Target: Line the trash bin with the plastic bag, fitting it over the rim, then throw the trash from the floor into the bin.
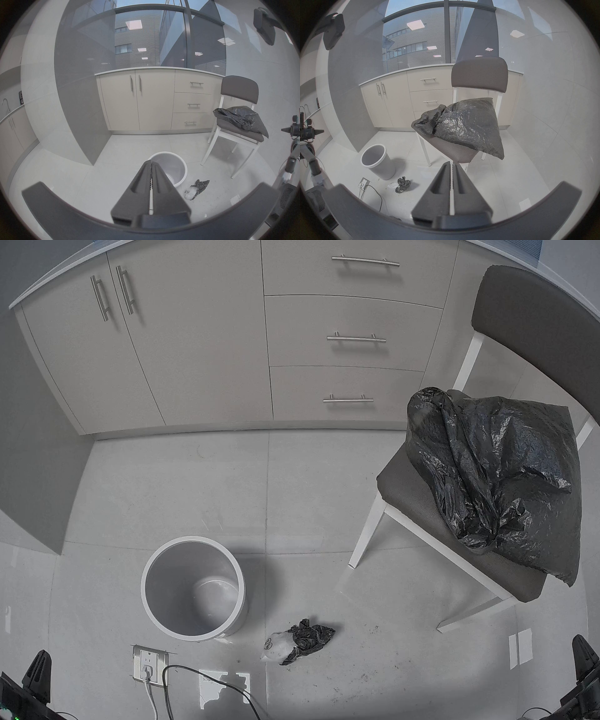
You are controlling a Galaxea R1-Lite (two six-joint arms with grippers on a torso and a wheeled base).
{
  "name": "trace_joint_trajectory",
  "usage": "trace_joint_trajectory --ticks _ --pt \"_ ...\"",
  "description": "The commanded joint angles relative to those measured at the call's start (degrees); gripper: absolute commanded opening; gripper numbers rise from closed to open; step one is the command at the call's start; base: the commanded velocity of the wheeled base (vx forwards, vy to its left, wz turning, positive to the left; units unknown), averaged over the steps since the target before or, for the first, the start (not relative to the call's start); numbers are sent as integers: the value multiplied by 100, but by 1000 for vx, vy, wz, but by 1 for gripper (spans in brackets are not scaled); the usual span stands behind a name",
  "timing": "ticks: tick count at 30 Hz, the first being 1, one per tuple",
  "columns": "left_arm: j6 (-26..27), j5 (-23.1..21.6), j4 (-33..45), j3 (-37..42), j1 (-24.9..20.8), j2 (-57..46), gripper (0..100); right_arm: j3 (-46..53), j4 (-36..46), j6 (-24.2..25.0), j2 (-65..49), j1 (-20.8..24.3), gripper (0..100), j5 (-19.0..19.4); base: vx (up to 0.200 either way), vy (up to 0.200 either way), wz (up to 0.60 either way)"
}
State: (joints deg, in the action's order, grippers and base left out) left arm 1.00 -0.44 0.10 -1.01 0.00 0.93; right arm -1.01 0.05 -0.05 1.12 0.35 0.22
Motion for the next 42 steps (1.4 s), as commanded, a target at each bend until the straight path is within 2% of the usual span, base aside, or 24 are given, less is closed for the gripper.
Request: trace_joint_trajectory --ticks 1,6,8,10,12,16,17,18,20,21,23,24,25,26,27,29,31,34,35,37,40,42 --pt "32 -26 -1 101 0 -93 0 92 -5 -4 -103 -18 0 13 0 0 0" --pt "-21 -62 -45 -22 0 -93 0 84 -14 40 -112 -18 0 22 0 0 0" --pt "-706 -149 105 -1771 -158 610 0 84 -14 75 -112 -18 0 22 0 0 0" --pt "-1638 -141 570 -2966 -290 1454 0 92 -31 58 -112 -27 0 22 0 0 0" --pt "-2078 -141 1142 -3581 -352 1867 0 92 -31 49 -112 -27 0 13 0 0 0" --pt "-2069 -264 1414 -3696 -457 1929 0 48 -119 128 -112 -27 0 -4 0 0 0" --pt "-2078 -396 1405 -3722 -475 1955 0 -496 -330 585 -15 -18 0 40 0 0 0" --pt "-2121 -571 1405 -3766 -492 1999 0 -1868 -550 1692 573 202 0 -57 0 0 0" --pt "-2165 -791 1388 -3915 -483 2157 0 -3625 -286 2729 1716 545 0 -171 0 0 0" --pt "-2201 -853 1388 -4003 -483 2289 0 -4249 30 2439 2015 536 0 -163 0 0 0" --pt "-2315 -870 1370 -4118 -483 2491 0 -4742 479 1552 2525 633 0 -22 0 0 0" --pt "-2350 -870 1370 -4144 -483 2570 0 -4750 531 1288 2762 650 0 48 0 0 0" --pt "-2350 -870 1370 -4144 -483 2570 0 -4750 531 1288 2762 650 0 48 0 0 0" --pt "-2332 -853 1282 -4100 -466 3019 0 -4750 171 1112 3553 729 0 189 0 0 0" --pt "-2324 -853 1265 -4091 -466 3063 0 -4750 127 1121 3614 747 0 198 0 0 0" --pt "-2306 -826 632 -3924 -352 3713 0 -4847 -875 1209 4792 1054 0 163 0 0 0" --pt "-2297 -738 -27 -3880 -316 4223 0 -5120 -1464 1271 5671 1441 0 -31 0 0 0" --pt "-2201 -343 -537 -3924 -352 4926 0 -5559 -1640 1288 6691 2030 0 -664 0 0 0" --pt "-2042 -141 -678 -3924 -396 5216 0 -5761 -1666 1341 7104 2364 0 -962 0 0 0" --pt "-1814 61 -968 -3898 -527 5647 0 -6007 -1789 1508 7728 2716 0 -1340 0 0 0" --pt "-1787 70 -1187 -3880 -615 5866 0 -6148 -1947 1534 8141 2839 0 -1499 0 0 0" --pt "-1779 -44 -1337 -3959 -773 6077 0 -6359 -2290 1525 8738 3094 0 -1542 0 0 0"
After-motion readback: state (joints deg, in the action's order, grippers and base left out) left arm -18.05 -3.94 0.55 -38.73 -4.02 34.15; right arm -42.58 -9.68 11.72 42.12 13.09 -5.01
